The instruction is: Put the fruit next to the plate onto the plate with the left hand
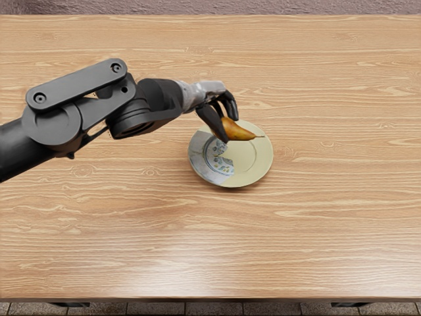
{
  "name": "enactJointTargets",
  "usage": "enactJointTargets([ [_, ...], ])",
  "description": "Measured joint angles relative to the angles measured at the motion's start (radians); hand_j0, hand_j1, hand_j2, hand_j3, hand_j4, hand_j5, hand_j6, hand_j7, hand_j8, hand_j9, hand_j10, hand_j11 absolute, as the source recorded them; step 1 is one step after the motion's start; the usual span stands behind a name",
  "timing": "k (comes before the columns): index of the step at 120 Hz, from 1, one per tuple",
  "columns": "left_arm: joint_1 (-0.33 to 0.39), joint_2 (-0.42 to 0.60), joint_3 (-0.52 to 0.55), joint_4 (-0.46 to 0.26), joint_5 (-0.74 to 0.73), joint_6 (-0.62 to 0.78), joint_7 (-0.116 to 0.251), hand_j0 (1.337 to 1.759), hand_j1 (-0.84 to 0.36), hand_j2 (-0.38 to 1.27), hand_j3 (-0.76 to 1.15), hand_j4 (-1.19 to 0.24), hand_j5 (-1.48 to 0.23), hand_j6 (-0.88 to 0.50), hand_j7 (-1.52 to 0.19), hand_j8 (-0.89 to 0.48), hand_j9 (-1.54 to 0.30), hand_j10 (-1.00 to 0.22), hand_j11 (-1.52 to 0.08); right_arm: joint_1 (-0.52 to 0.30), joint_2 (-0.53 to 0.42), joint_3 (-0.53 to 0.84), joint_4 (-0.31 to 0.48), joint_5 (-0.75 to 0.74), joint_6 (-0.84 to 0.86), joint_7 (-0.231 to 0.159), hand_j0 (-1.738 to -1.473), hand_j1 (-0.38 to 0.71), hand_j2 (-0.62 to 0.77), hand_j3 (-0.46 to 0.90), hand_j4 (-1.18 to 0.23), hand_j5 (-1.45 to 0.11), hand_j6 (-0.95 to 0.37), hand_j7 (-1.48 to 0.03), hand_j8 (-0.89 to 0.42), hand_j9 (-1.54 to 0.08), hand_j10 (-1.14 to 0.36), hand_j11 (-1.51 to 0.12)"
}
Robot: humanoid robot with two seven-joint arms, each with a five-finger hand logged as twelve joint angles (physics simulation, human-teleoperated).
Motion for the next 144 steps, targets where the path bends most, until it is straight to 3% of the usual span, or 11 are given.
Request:
enactJointTargets([
  [21,0.004,-0.001,-0.014,0.007,-0.003,0.02,0.0,1.657,0.0,0.21,0.0,-0.35,-0.49,-0.22,-0.48,-0.23,-0.47,-0.35,-0.47,0.0,0.0,0.0,0.0,0.0,0.0,0.0,-1.658,-0.35,0.0,0.0,0.0,0.0,0.0,0.0,0.0,0.0,0.0,0.0],
  [45,0.004,0.004,-0.024,0.003,-0.009,0.026,0.001,1.658,0.2,0.08,0.0,-0.15,-0.21,-0.1,-0.2,-0.1,-0.2,-0.15,-0.2,0.0,0.0,0.0,0.0,0.0,0.0,0.0,-1.658,-0.35,0.0,0.0,0.0,0.0,0.0,0.0,0.0,0.0,0.0,0.0],
  [69,0.009,0.042,-0.029,-0.041,-0.127,0.005,0.001,1.658,0.28,0.03,0.0,-0.07,-0.09,-0.05,-0.09,-0.05,-0.09,-0.07,-0.09,0.0,0.0,0.0,0.0,0.0,0.0,0.0,-1.658,-0.35,0.0,0.0,0.0,0.0,0.0,0.0,0.0,0.0,0.0,0.0],
  [87,0.03,0.188,-0.034,-0.173,-0.326,0.004,0.001,1.658,0.3,0.02,0.0,-0.04,-0.06,-0.04,-0.06,-0.04,-0.06,-0.04,-0.06,0.0,0.0,0.0,0.0,0.0,0.0,0.0,-1.658,-0.35,0.0,0.0,0.0,0.0,0.0,0.0,0.0,0.0,0.0,0.0],
  [102,0.037,0.248,-0.05,-0.264,-0.509,-0.017,0.001,1.658,0.31,0.01,0.0,-0.03,-0.05,-0.03,-0.04,-0.03,-0.04,-0.03,-0.04,0.0,0.0,0.0,0.0,0.0,0.0,0.0,-1.658,-0.35,0.0,0.0,0.0,0.0,0.0,0.0,0.0,0.0,0.0,0.0],
  [119,0.12,0.36,-0.093,-0.3,-0.696,-0.097,0.001,1.658,0.32,0.01,0.0,-0.03,-0.04,-0.03,-0.04,-0.03,-0.04,-0.03,-0.04,0.0,0.0,0.0,0.0,0.0,0.0,0.0,-1.658,-0.35,0.0,0.0,0.0,0.0,0.0,0.0,0.0,0.0,0.0,0.0],
  [144,0.176,0.531,-0.126,-0.317,-0.988,-0.249,0.001,1.658,0.32,0.01,0.0,-0.02,-0.03,-0.02,-0.03,-0.02,-0.03,-0.02,-0.03,0.0,0.0,0.0,0.0,0.0,0.0,0.0,-1.658,-0.35,0.0,0.0,0.0,0.0,0.0,0.0,0.0,0.0,0.0,0.0],
])
